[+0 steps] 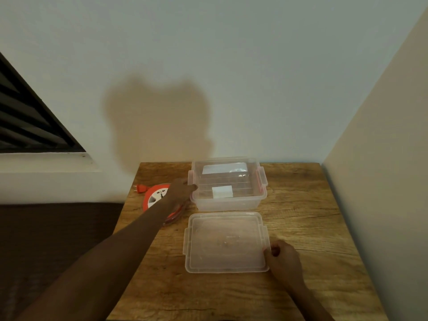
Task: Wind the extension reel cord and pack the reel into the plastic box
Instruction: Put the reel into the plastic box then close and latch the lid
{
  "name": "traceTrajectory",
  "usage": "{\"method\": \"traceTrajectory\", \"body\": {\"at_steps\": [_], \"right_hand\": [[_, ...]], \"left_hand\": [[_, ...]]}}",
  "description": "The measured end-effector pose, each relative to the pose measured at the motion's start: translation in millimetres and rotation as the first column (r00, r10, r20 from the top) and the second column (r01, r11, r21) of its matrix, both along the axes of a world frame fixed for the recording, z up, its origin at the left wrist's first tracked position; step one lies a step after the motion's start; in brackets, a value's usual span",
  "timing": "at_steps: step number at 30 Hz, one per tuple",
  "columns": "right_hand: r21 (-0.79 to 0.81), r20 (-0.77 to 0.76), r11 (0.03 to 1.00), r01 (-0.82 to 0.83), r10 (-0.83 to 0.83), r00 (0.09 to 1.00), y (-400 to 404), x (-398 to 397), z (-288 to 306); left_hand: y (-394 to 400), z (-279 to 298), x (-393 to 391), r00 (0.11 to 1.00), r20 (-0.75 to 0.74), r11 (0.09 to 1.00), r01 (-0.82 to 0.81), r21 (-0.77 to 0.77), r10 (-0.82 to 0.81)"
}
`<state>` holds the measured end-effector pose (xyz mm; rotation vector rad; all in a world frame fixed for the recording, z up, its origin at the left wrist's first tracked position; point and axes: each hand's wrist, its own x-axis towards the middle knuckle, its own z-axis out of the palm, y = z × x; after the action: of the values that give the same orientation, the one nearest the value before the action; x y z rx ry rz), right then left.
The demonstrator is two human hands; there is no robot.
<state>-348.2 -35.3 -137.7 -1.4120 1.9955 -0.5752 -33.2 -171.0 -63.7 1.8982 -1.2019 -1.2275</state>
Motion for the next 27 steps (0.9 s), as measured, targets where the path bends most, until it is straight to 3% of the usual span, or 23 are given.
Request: {"method": "traceTrajectory", "body": {"at_steps": [5, 9, 13, 16, 21, 24, 27], "right_hand": [[-0.014, -0.216, 0.987, -0.161, 0.155, 0.964, -4.8, 3.0, 3.4], [0.002, -0.417, 0.952, -0.307, 0.279, 0.865, -4.7, 11.1, 10.1], [0.076, -0.471, 0.893, -0.444, 0.425, 0.773, -6.9, 18.4, 13.6], [0.067, -0.412, 0.816, -0.574, 0.547, 0.729, -11.7, 33.9, 19.4], [-0.063, -0.274, 0.651, -0.756, 0.717, 0.64, -25.7, 97.3, 32.6], [-0.105, -0.207, 0.596, -0.796, 0.77, 0.604, -39.5, 143.7, 37.5], [-0.156, 0.002, 0.604, -0.782, 0.792, 0.611, -52.0, 186.1, 42.8]], "left_hand": [[2.8, 1.3, -2.5, 1.0, 0.021, 0.999, 0.02, -0.029, -0.02], [7.8, -0.5, 2.8, 0.997, 0.07, 0.997, 0.029, -0.073, -0.023], [15.9, -5.0, 21.6, 0.988, 0.049, 0.977, -0.139, -0.159, 0.149], [21.9, -8.8, 47.0, 0.961, 0.181, 0.965, -0.171, -0.197, 0.208], [35.7, -21.2, 90.6, 0.922, 0.262, 0.946, -0.225, -0.234, 0.285], [40.0, -23.9, 105.1, 0.908, 0.311, 0.946, -0.209, -0.248, 0.282], [37.7, -24.3, 115.5, 0.897, 0.363, 0.948, -0.155, -0.278, 0.253]]}}
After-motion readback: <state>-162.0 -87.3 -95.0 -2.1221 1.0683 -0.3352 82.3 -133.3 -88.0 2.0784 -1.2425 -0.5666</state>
